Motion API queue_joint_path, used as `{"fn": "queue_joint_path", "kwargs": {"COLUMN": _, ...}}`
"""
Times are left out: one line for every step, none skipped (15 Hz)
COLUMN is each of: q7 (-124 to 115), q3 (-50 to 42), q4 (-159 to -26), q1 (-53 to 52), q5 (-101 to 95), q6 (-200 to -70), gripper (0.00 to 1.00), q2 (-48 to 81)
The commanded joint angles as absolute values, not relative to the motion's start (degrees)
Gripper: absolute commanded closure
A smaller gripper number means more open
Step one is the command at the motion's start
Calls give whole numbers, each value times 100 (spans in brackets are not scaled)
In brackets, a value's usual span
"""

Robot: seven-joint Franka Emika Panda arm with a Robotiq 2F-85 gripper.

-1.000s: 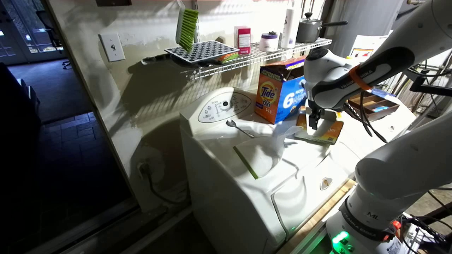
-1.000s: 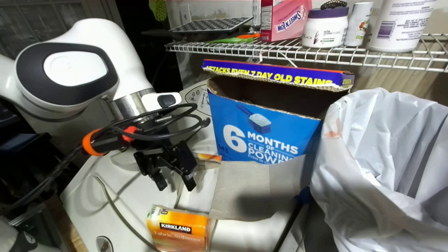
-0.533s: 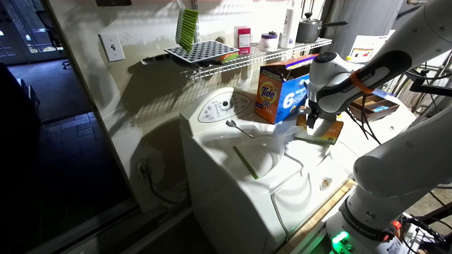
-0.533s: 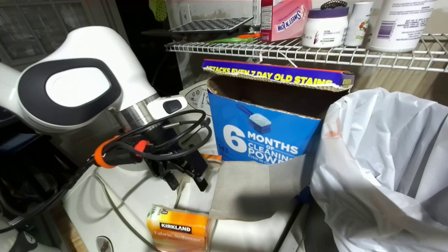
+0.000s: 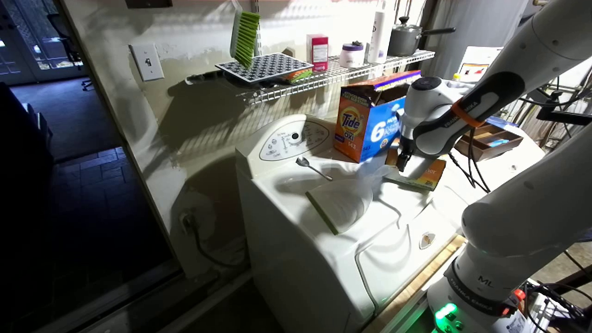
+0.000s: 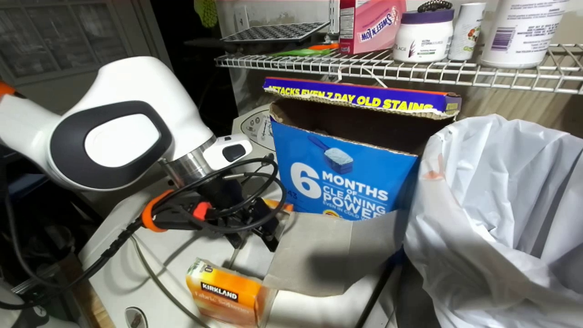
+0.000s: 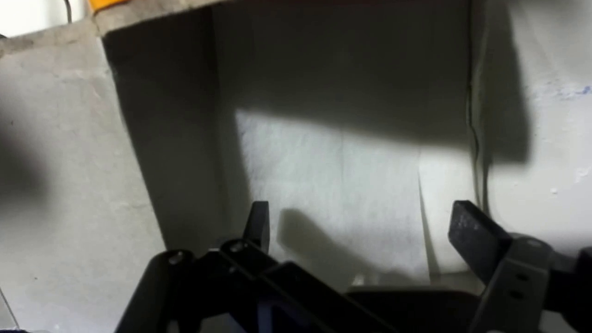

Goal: Remove one paper towel from the orange box

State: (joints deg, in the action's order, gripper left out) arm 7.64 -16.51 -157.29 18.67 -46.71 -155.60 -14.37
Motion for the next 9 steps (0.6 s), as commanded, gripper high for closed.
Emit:
{"fn": "queue_joint_path", "kwargs": {"q7": 424, "q3": -1576, "q4": -15629, "q1": 2061, "q5": -4990, "q6": -15883, "gripper": 0, "q2": -1125}}
{"fn": "queue_joint_path", "kwargs": {"q7": 332, "q3": -1551, "q4": -15615, "q1": 2102, "q5": -5072, "q6": -15896, "gripper": 0, "q2": -1098}}
{"fn": "queue_joint_path", "kwargs": {"q7": 225, "q3": -1529, "q4": -15603, "q1": 2133, "q5": -5182, "q6": -15891, "gripper": 0, "q2": -1081}}
{"fn": "queue_joint_path", "kwargs": {"q7": 93, "q3": -1509, "q4": -15586, "q1": 2158, "q5": -5323, "q6": -15872, "gripper": 0, "q2": -1059}}
{"fn": "queue_joint_path", "kwargs": {"q7": -20, "q3": -1494, "q4": -15571, "q1": 2167, "q5": -5434, "q6": -15835, "gripper": 0, "q2": -1064}}
{"fn": "queue_joint_path", "kwargs": {"q7": -123, "q3": -1498, "q4": -15560, "q1": 2166, "q5": -5545, "q6": -15835, "gripper": 17, "q2": -1043}}
{"fn": "queue_joint_path", "kwargs": {"q7": -230, "q3": -1493, "q4": -15544, "q1": 2170, "q5": -5663, "q6": -15831, "gripper": 26, "q2": -1031}}
{"fn": "queue_joint_path", "kwargs": {"q7": -319, "q3": -1496, "q4": -15531, "q1": 2163, "q5": -5762, "q6": -15820, "gripper": 32, "q2": -1025}}
{"fn": "queue_joint_path", "kwargs": {"q7": -408, "q3": -1496, "q4": -15519, "q1": 2156, "q5": -5851, "q6": -15806, "gripper": 41, "q2": -1024}}
